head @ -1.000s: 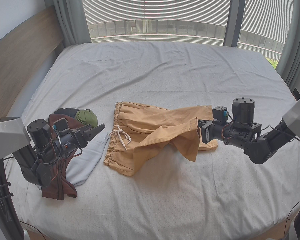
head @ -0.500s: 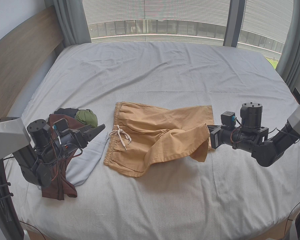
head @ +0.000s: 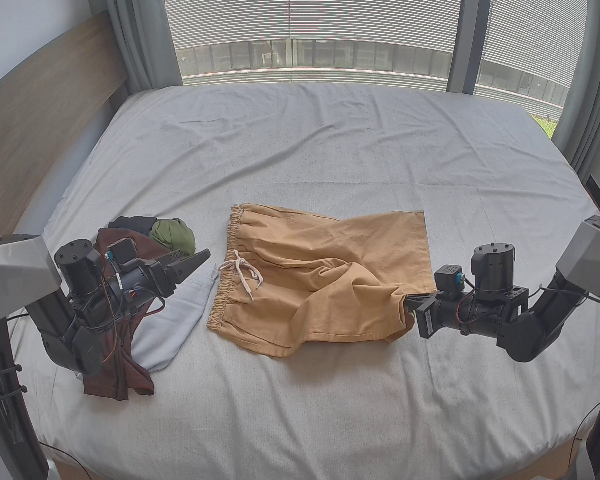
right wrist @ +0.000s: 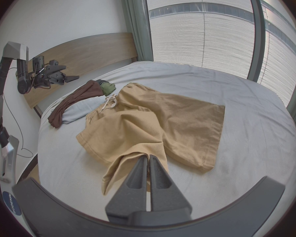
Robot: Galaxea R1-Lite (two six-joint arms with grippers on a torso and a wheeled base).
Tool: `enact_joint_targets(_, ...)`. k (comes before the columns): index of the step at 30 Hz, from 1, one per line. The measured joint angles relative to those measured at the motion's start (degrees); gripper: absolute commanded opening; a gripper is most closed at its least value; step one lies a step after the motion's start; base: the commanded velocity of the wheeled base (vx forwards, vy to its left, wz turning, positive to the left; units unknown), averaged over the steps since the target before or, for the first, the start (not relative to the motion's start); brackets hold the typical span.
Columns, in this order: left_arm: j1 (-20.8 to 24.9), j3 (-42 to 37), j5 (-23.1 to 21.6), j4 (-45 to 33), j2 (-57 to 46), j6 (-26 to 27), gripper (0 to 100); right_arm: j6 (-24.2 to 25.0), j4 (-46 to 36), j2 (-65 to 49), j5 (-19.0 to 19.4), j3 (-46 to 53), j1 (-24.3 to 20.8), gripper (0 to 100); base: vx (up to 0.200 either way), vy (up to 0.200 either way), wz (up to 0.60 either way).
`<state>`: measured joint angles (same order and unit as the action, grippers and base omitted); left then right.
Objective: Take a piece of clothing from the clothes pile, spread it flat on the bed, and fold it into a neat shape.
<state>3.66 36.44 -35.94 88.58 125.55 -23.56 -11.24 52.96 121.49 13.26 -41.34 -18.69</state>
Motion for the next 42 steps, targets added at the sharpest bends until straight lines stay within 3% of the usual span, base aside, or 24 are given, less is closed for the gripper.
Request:
enact_joint_targets(9,0.02,-0.06,-0.05,-0.01,0.05,0.02,100,0.38,3.25,2.13,0.74,1.29,-3.5,0,0.0,0.0,0.0)
enact_joint_targets(32,-0.39,0.02,-0.09,0.0,-0.17,0.0,100,5.66,4.94,13.37,-0.95,-7.47,-12.75,0,0.0,0.0,0.0)
enact_joint_targets(33,-0.39,0.02,-0.09,-0.01,-0.17,0.0,100,5.78,4.94,13.65,-1.41,-7.47,-12.81,100,0.0,0.0,0.0)
enact_joint_targets(42,-0.39,0.05,-0.09,-0.01,-0.17,-0.02,100,7.88,5.12,13.65,-2.0,-4.14,-13.25,100,0.0,0.0,0.0)
